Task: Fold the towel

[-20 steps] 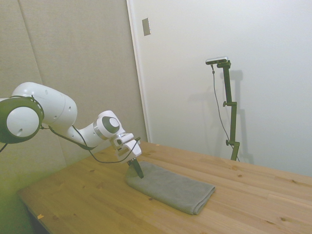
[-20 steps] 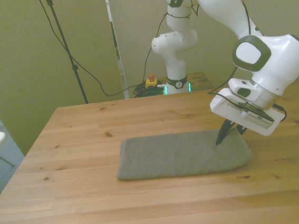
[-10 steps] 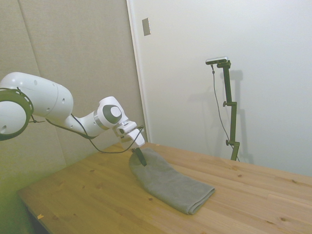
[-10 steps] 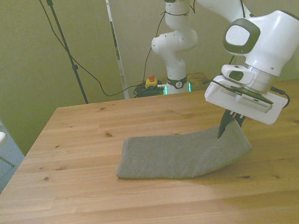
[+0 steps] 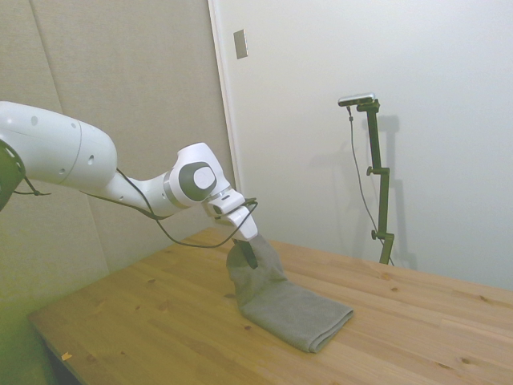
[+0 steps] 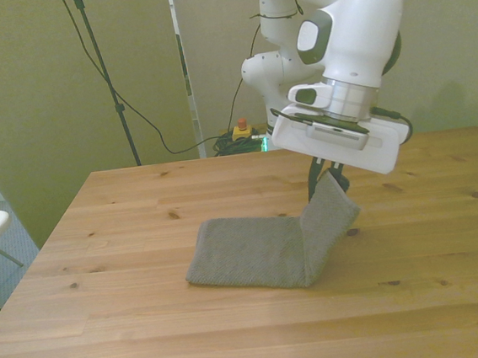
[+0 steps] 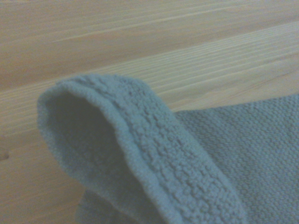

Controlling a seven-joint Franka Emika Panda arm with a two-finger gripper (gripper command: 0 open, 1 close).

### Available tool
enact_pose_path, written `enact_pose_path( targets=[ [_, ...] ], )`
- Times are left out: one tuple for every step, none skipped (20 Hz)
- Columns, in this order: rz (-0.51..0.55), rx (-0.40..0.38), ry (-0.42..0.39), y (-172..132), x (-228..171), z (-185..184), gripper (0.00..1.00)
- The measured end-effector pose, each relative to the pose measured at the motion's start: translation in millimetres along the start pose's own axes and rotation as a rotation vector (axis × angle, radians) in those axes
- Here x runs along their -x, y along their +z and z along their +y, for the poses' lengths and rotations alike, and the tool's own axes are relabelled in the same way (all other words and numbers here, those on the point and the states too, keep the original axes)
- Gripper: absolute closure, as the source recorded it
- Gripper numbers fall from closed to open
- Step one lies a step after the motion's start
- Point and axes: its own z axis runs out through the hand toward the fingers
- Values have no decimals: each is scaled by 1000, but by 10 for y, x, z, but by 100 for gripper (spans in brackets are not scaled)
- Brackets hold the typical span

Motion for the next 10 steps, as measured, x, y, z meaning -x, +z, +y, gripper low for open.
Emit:
enact_pose_path(
  targets=[
    [-4,-3,6,-26,-76,74,100],
    [-10,-4,16,-42,-150,151,100],
    [-14,-6,25,-58,-230,233,100],
    [-14,-8,35,-66,-319,316,100],
    [-14,-9,47,-66,-422,411,100],
    [-17,-15,56,-60,-527,506,100],
    [-29,-24,65,-35,-629,603,100],
    [-42,-35,71,-3,-721,690,100],
    [-62,-51,76,55,-811,775,100],
    [-76,-66,78,108,-886,843,100]
  ],
)
